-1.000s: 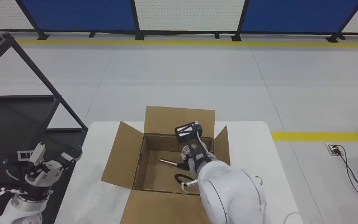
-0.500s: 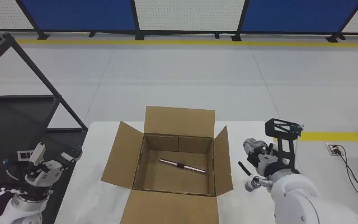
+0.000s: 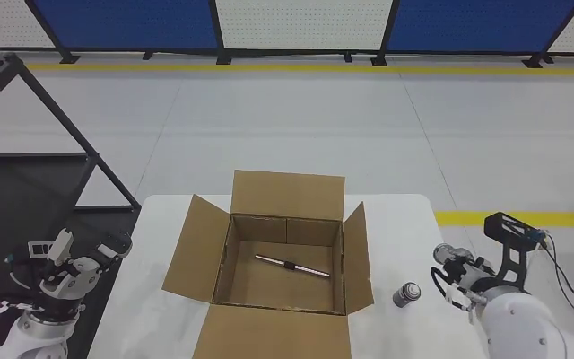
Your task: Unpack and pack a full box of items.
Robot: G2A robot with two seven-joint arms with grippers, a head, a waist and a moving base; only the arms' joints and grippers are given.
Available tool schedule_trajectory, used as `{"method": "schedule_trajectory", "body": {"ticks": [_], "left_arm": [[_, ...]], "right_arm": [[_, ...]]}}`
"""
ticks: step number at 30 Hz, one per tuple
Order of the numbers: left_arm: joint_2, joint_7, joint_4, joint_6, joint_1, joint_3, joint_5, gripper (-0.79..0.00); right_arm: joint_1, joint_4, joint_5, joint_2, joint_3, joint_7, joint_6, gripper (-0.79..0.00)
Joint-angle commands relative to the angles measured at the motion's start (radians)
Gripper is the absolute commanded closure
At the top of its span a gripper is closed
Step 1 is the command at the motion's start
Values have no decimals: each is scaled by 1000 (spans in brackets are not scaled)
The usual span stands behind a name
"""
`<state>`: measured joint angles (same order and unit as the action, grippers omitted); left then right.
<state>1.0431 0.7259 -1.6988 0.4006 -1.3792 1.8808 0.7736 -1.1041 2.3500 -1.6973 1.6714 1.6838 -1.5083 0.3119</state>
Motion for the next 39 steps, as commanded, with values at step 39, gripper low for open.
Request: {"method": "schedule_trajectory", "body": {"ticks": [39], "left_arm": [[0, 0, 0, 0, 0, 0, 0, -785]], "right_arm": [[243, -772, -200, -9, 208, -28, -140, 0]]}}
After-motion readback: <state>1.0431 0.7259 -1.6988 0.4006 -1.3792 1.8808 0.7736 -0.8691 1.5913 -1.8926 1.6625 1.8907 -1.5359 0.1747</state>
